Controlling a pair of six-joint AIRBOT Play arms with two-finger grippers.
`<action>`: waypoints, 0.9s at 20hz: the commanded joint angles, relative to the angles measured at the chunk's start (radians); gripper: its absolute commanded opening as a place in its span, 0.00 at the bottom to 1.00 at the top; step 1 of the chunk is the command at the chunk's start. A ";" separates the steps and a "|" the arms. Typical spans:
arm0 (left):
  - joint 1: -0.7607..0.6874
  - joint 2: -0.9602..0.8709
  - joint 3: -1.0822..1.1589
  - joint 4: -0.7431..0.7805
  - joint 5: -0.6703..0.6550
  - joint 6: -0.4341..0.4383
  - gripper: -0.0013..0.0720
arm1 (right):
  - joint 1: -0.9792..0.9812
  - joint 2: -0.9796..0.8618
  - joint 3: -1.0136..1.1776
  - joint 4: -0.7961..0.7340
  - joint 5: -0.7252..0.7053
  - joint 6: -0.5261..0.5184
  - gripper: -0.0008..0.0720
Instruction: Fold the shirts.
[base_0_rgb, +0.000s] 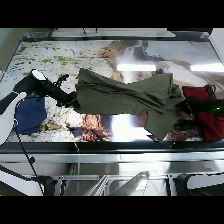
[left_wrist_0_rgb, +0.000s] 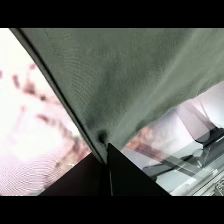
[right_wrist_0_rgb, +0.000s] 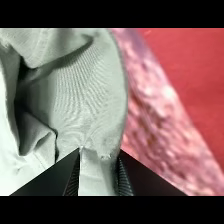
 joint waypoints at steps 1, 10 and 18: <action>0.003 0.000 0.001 0.000 -0.002 0.000 0.04 | 0.008 -0.003 0.018 -0.002 0.026 -0.008 0.41; 0.008 0.032 0.122 -0.110 -0.176 0.062 0.04 | 0.006 0.084 0.081 0.172 0.278 -0.049 0.03; 0.249 0.457 0.582 -1.116 -0.307 0.261 0.04 | -0.211 0.754 0.394 1.002 0.319 -0.048 0.03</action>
